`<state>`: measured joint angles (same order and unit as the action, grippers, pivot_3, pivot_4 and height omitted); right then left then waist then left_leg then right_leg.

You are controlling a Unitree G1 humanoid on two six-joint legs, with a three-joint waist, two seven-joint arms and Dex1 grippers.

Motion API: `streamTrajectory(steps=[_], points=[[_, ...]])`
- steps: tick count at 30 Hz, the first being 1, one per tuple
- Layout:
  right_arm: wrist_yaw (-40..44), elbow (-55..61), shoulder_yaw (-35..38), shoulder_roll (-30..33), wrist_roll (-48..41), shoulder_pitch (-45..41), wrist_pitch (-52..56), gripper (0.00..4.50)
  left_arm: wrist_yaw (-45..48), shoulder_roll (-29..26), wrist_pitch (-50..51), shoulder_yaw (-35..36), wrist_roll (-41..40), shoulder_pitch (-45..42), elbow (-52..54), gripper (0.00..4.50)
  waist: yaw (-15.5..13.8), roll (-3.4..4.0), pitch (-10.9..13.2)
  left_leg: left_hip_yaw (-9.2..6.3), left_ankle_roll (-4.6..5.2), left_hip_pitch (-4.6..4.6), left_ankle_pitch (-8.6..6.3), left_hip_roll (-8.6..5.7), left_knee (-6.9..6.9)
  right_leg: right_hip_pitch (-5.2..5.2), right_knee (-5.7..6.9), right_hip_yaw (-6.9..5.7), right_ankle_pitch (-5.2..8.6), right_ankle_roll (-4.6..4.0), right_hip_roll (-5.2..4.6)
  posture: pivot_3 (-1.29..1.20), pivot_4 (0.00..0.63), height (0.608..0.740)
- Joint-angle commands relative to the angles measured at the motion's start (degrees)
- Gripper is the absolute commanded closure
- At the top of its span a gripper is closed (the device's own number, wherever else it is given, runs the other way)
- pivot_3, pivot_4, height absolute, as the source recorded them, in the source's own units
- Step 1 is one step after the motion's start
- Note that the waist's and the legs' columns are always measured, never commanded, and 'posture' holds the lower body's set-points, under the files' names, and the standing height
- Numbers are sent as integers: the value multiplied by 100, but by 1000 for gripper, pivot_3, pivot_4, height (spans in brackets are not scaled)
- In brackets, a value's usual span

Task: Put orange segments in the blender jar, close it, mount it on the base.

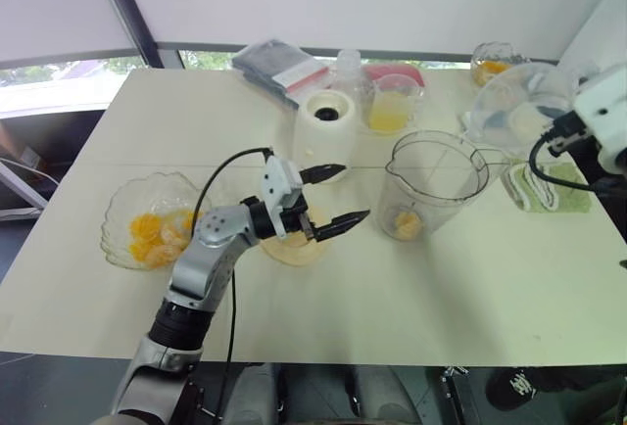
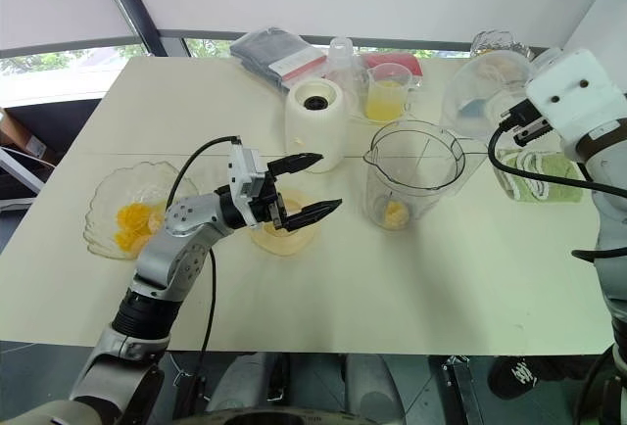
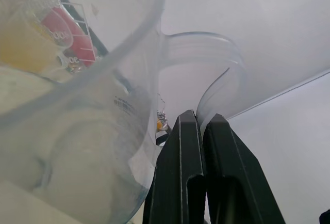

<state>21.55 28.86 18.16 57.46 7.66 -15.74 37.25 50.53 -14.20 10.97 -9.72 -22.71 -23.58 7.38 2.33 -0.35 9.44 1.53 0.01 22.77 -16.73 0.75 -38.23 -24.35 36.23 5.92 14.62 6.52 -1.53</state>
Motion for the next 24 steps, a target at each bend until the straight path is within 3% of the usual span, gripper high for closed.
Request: streamTrajectory(steps=[1,24], points=[[39,90,120,156,224,-27,-230,4458,-85,72,45,116,-193,-132,273,0,-1,0,0,0,0,0,0,0,0,0,1,0,0,0,0,0,150,740],[390,-186,-144,243,945,-45,-1140,4458,-227,47,22,33,-149,-109,338,0,1,0,0,0,-5,-4,3,-5,-3,1,8,0,-4,5,0,0,150,740]])
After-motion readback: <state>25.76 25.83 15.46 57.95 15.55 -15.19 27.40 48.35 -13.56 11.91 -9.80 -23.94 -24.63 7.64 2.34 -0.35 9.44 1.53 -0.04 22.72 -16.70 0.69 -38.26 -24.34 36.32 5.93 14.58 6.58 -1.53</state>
